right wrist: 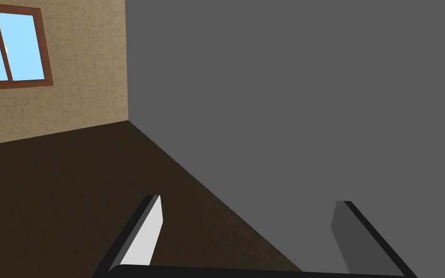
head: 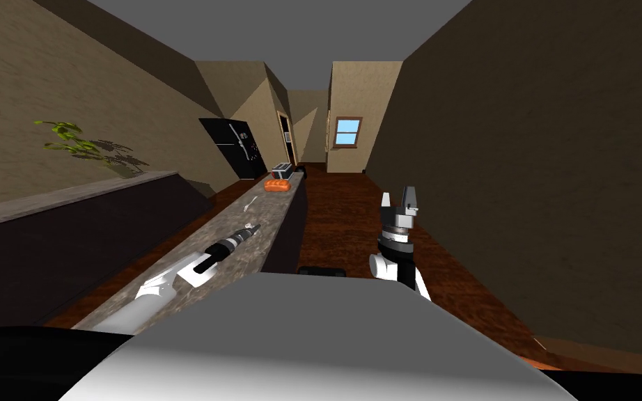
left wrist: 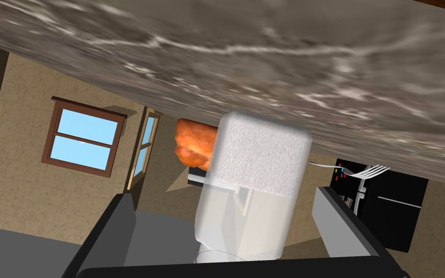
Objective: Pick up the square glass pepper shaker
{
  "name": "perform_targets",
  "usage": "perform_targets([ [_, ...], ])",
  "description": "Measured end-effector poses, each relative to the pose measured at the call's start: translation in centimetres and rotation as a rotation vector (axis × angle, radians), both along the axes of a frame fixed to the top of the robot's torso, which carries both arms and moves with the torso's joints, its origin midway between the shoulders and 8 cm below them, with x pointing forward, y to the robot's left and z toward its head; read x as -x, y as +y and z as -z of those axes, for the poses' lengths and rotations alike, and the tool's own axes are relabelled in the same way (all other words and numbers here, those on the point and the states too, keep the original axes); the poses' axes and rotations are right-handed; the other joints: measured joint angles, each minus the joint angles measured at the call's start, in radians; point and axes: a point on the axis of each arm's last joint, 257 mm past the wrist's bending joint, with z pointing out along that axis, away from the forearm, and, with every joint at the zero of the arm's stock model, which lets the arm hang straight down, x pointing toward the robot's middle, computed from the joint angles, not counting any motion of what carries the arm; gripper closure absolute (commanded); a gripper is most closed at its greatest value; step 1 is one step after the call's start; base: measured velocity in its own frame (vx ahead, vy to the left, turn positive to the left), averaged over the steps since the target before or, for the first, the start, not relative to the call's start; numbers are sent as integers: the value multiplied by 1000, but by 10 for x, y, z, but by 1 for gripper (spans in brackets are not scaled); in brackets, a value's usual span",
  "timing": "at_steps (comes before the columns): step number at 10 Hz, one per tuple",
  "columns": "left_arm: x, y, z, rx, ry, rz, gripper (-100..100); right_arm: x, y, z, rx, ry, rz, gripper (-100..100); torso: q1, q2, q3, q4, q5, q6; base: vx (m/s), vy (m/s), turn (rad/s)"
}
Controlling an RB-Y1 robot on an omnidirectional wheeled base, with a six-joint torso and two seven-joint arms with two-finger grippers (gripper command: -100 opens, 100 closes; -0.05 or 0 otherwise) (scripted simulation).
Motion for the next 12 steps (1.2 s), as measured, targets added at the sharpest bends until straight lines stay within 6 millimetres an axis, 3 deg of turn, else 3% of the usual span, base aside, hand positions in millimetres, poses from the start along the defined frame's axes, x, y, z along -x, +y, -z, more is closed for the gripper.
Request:
perform_targets([
  [7,-8,66,1,4,-5,-145,-100,0,0,0,0,0,0,0,0,-3,-1,0,0,1,-77,-19,-167],
  [8,-9,68,1,5,-5,-147,100,0,0,0,0,0,0,0,1,-7,-4,-1,0,0,-8,-4,15],
  [12,-10,67,0,5,-8,-146,100,0,0,0,0,0,0,0,4,-11,-7,-3,1,-1,0,0,0],
])
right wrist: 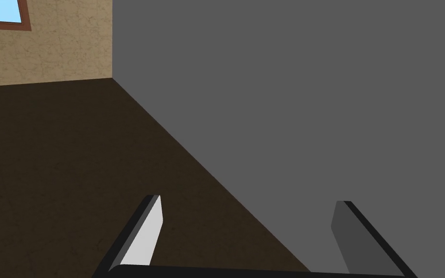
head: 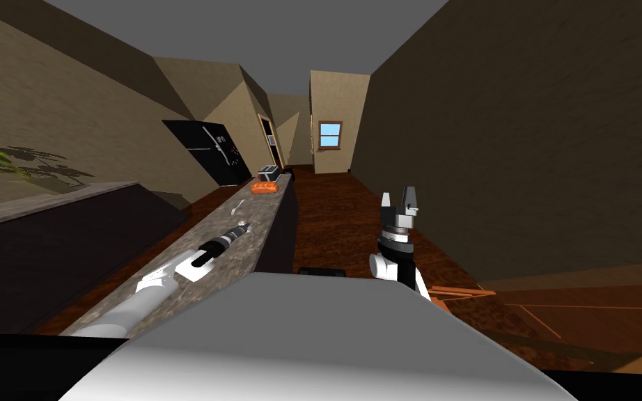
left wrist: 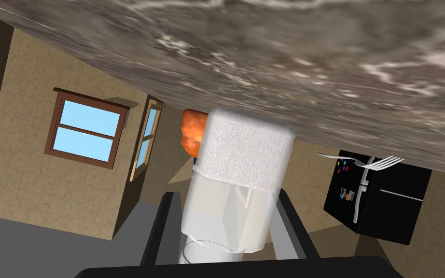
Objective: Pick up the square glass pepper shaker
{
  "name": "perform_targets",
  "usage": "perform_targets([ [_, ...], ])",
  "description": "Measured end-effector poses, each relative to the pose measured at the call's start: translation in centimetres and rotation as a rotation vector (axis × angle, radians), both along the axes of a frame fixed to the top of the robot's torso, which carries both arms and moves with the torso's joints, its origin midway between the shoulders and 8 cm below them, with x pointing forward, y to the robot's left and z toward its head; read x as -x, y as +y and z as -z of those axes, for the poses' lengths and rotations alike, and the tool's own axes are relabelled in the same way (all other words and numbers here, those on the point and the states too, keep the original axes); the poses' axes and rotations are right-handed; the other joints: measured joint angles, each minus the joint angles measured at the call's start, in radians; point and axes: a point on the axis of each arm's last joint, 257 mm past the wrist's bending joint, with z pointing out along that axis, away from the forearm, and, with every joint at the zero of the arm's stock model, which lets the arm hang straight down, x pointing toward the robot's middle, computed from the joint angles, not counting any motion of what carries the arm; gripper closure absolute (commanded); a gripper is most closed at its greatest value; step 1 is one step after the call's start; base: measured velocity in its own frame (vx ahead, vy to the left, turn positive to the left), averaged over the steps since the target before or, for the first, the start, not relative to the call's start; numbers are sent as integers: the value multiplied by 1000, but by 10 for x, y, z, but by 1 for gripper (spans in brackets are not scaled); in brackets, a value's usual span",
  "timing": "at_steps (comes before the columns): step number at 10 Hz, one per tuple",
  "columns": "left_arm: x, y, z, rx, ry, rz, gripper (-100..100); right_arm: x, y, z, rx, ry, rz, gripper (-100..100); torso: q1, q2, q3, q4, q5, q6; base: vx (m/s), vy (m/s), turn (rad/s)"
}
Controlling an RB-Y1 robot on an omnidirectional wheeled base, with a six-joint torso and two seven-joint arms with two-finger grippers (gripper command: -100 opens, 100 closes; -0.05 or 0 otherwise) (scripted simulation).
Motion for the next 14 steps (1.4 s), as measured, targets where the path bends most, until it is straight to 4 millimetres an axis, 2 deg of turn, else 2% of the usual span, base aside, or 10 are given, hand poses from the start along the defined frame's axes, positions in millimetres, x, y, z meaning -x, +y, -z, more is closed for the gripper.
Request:
perform_targets([
  [1,0,0,0,0,0,-1,0,0,0,0,0,0,0,0,0,0,0,0,0,0,0,0,0],
  [2,0,0,0,0,0,-1,100,0,0,0,0,0,0,0,0,0,0,0,0,0,26,23,166],
  [5,6,-25,-1,-4,8,52,100,0,0,0,0,0,0,0,4,-6,-3,-1,1,-3,122,45,303],
  [9,15,-75,2,-5,11,161,100,0,0,0,0,0,0,0,2,-9,-5,-2,1,-1,148,10,285],
  [13,24,-113,-3,1,8,247,100,0,0,0,0,0,0,0,2,-5,-3,-1,1,-1,77,3,141],
  [14,24,-115,-3,2,8,251,0,0,0,0,0,0,0,0,3,-4,-2,-1,1,1,7,-1,-11],
])
